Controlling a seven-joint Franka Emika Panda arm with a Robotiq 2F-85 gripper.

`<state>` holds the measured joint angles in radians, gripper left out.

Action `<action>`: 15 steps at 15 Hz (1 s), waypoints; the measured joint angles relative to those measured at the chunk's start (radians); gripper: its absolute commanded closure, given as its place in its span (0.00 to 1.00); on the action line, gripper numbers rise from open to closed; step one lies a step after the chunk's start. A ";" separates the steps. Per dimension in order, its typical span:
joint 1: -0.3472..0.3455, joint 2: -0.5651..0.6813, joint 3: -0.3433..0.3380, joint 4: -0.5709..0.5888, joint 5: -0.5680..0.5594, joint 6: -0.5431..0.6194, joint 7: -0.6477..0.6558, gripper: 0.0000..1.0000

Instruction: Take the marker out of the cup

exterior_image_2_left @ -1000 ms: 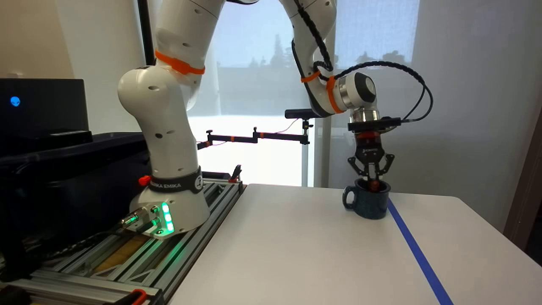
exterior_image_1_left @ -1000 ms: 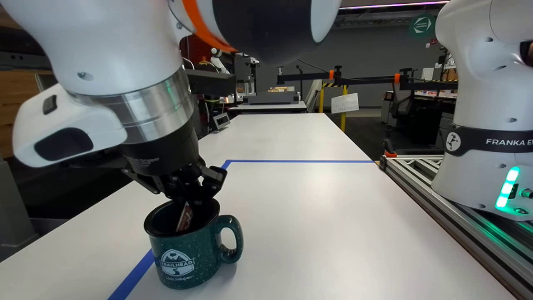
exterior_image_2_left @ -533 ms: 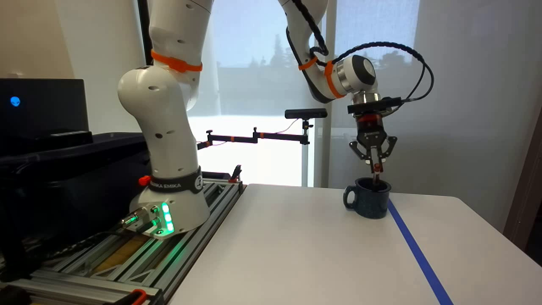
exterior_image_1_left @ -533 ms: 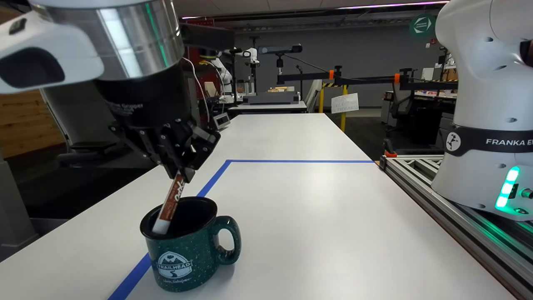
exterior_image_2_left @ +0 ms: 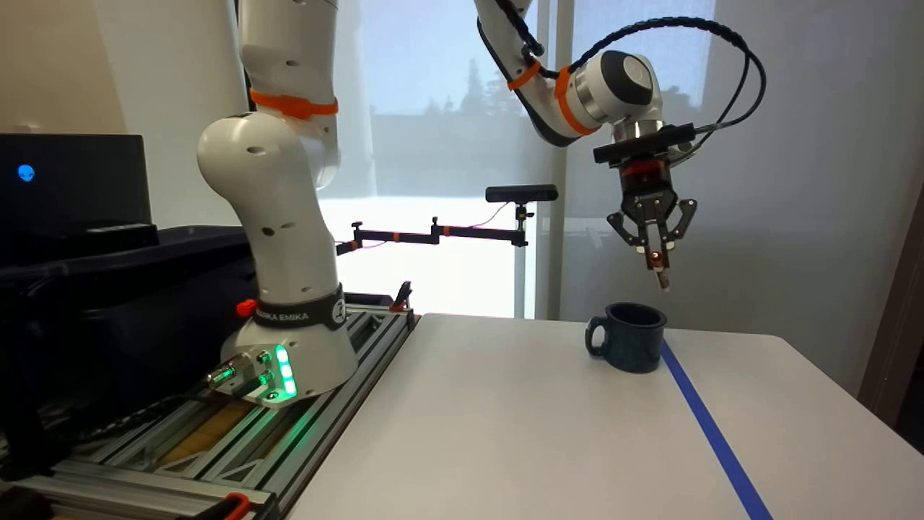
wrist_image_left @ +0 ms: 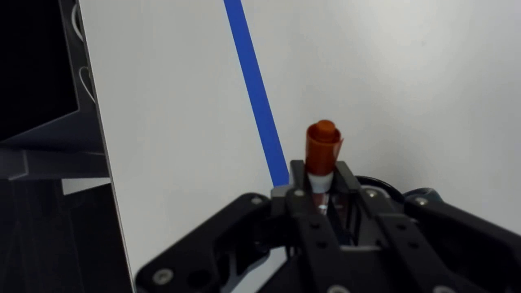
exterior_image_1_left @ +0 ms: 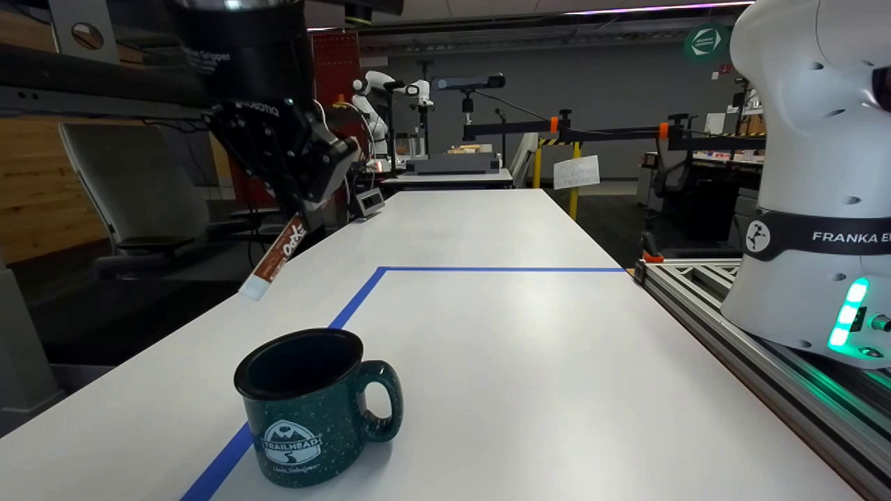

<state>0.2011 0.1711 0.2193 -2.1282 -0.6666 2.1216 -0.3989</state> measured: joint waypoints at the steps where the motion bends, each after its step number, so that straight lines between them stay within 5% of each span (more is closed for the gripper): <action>1: -0.006 -0.011 -0.012 -0.012 0.000 0.007 0.029 0.95; 15: -0.078 0.018 -0.145 -0.231 -0.007 0.318 0.440 0.95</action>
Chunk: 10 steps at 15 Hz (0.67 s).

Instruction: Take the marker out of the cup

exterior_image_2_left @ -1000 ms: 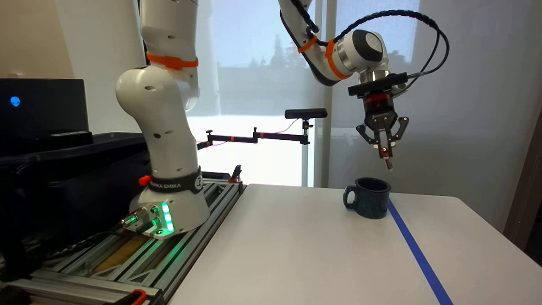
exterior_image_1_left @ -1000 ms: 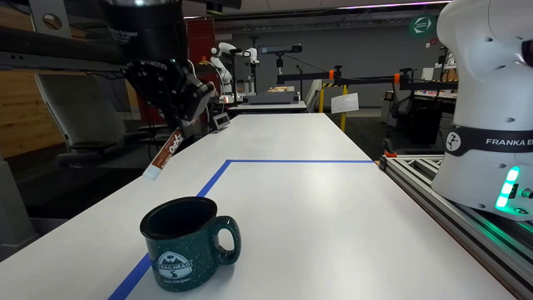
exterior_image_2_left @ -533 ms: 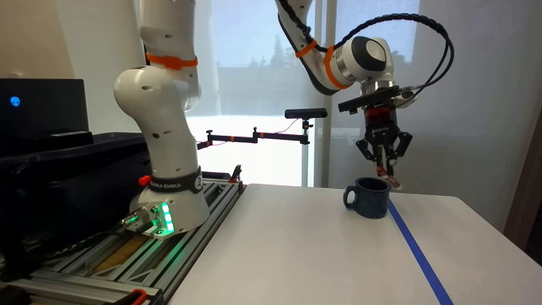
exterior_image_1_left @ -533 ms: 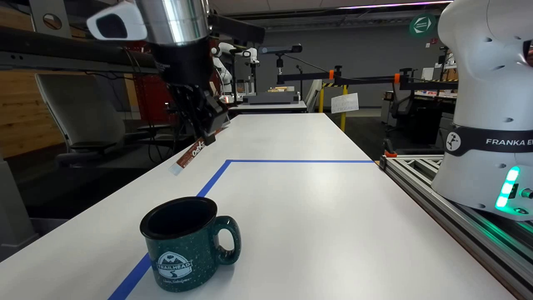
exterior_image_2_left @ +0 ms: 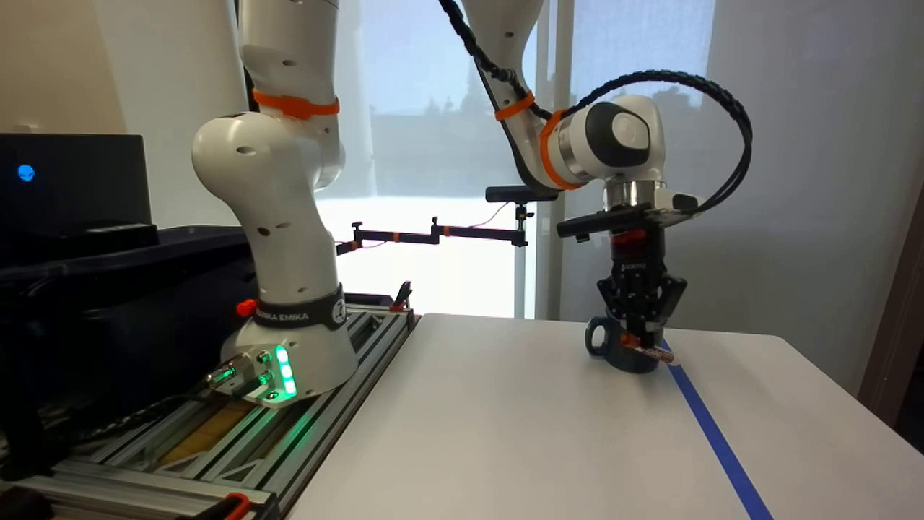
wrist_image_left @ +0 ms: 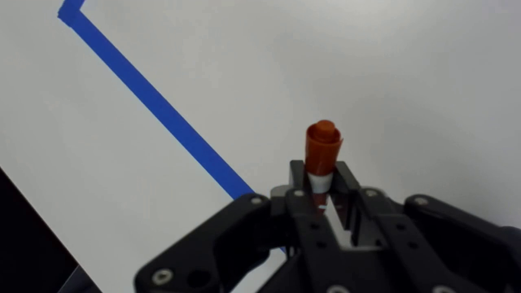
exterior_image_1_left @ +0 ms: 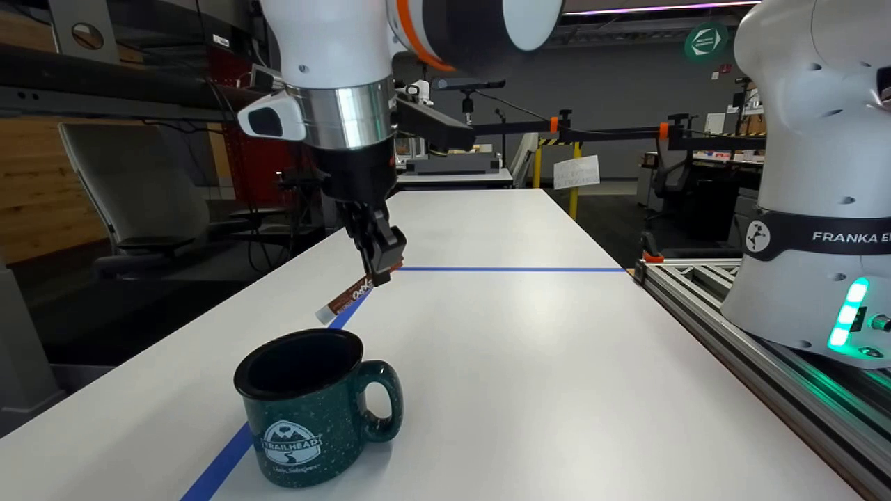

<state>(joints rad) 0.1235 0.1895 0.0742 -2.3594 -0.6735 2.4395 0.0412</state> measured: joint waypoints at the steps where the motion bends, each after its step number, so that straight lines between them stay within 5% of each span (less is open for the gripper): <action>1: -0.006 0.011 -0.005 -0.010 0.004 0.024 0.002 0.95; 10: -0.021 0.124 -0.056 -0.035 0.006 0.169 0.005 0.95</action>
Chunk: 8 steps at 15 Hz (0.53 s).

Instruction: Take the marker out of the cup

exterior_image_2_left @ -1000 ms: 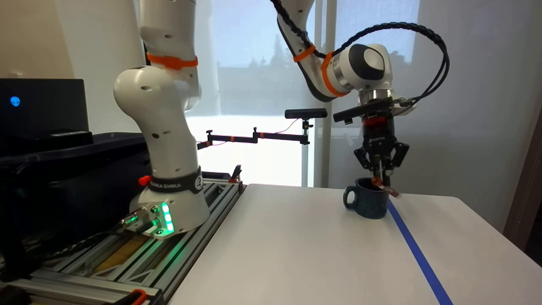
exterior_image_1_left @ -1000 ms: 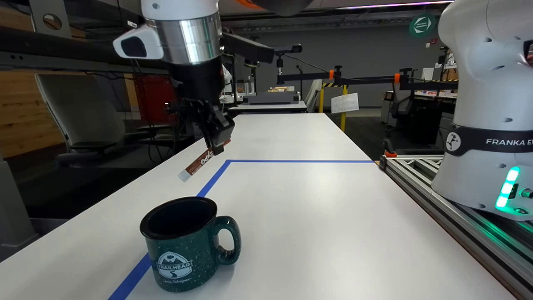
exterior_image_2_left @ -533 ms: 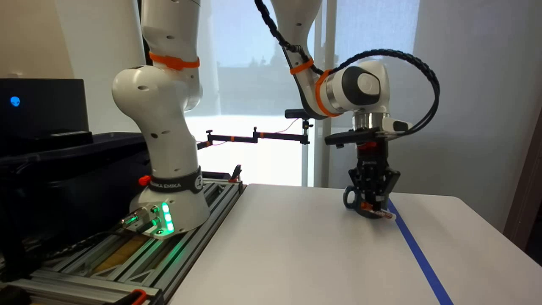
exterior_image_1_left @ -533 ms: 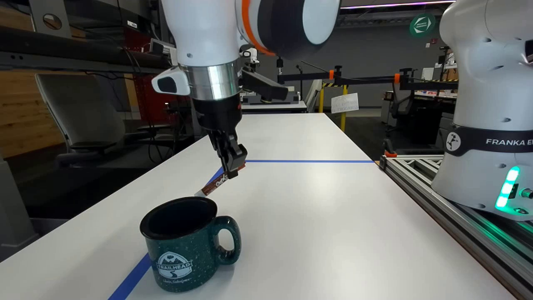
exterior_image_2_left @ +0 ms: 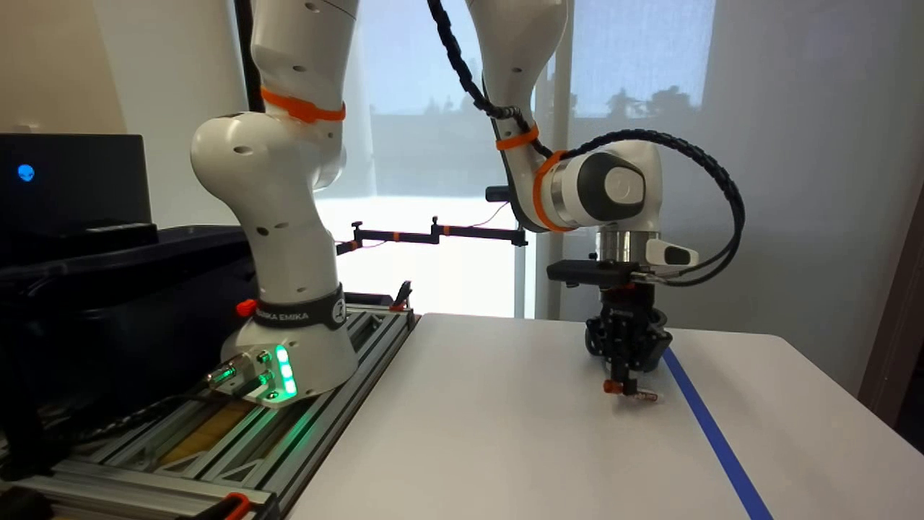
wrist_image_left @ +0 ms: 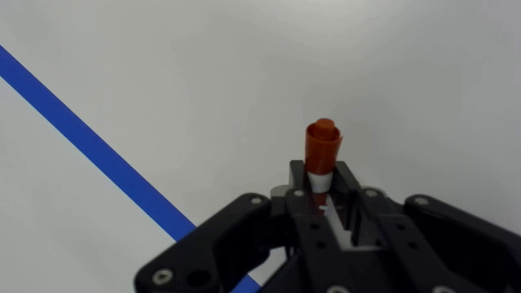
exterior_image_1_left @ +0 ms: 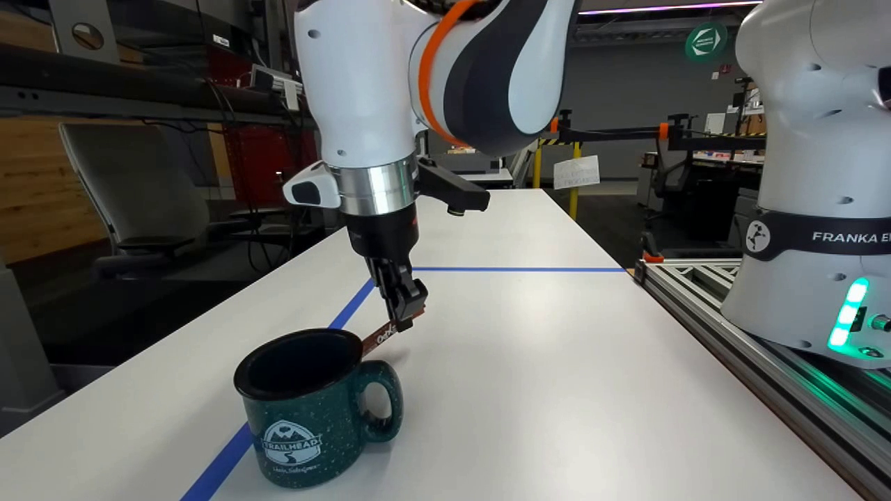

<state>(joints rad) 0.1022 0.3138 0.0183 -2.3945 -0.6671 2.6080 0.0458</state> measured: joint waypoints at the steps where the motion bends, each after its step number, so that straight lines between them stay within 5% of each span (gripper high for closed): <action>1: 0.000 0.005 -0.003 0.000 0.000 0.003 -0.001 0.95; 4: 0.000 0.016 -0.008 0.000 0.000 0.005 -0.007 0.95; 5: 0.000 0.019 -0.010 0.001 -0.001 0.005 -0.010 0.56; 8: 0.002 0.022 -0.010 0.001 -0.001 0.000 -0.026 0.42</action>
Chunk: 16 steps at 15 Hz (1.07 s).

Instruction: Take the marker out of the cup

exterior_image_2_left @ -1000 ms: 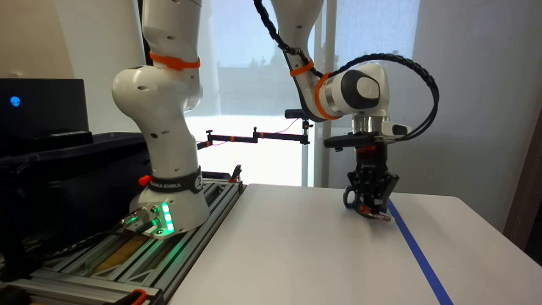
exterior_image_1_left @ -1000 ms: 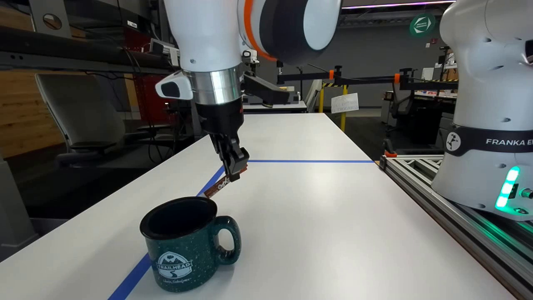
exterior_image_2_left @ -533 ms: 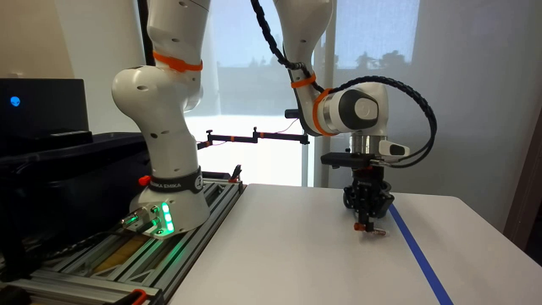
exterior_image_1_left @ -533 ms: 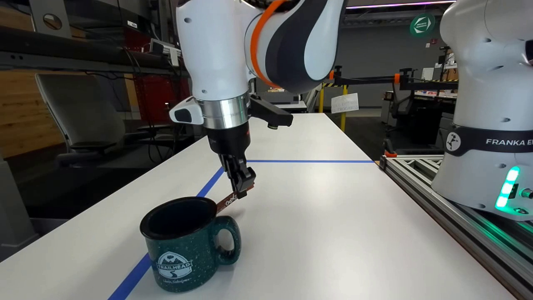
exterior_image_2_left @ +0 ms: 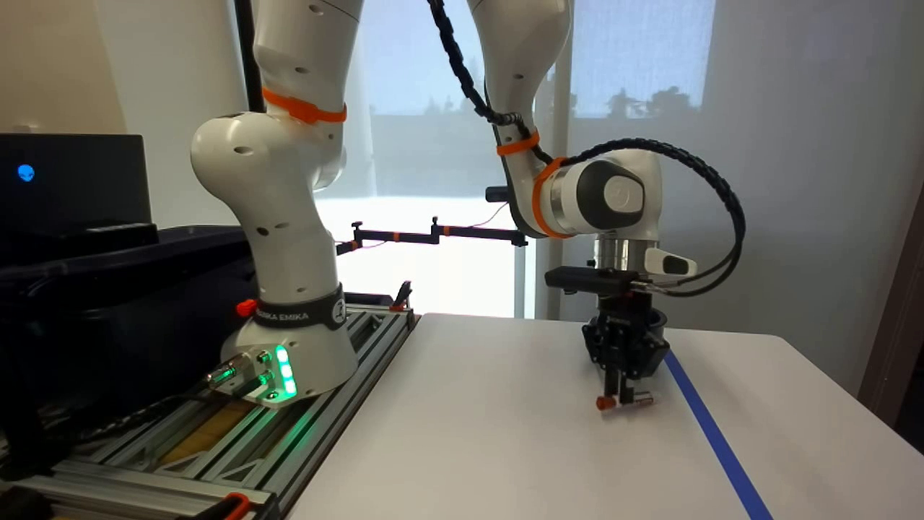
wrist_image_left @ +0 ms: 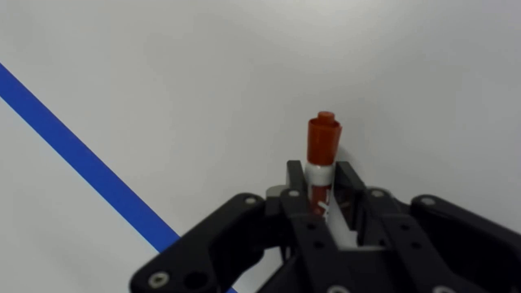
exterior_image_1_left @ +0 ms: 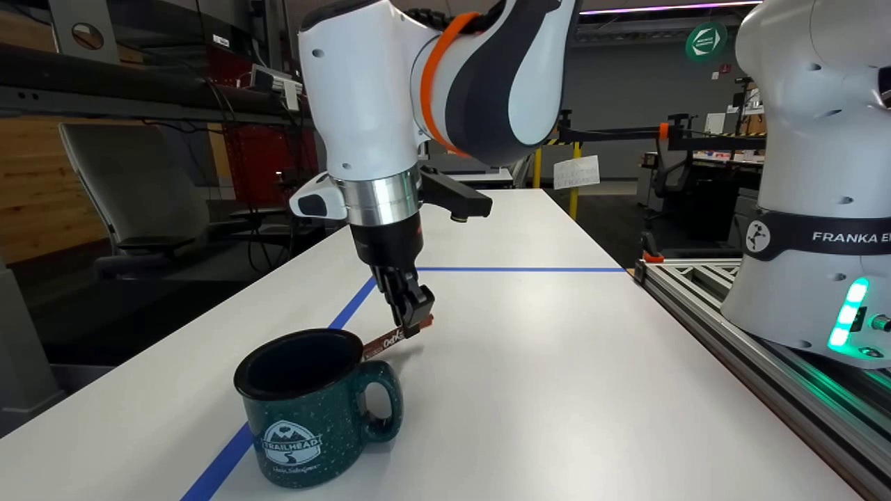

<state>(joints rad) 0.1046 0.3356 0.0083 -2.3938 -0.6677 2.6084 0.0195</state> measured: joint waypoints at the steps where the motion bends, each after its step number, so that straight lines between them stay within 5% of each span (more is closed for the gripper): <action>1: 0.002 0.000 0.000 0.000 0.000 -0.002 -0.005 0.34; 6: 0.018 -0.006 0.005 0.016 -0.001 -0.053 -0.018 0.00; 16: 0.033 -0.142 0.090 0.087 0.194 -0.360 -0.049 0.00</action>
<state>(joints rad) 0.1379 0.1940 0.0983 -2.3069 -0.4736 2.2479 -0.0300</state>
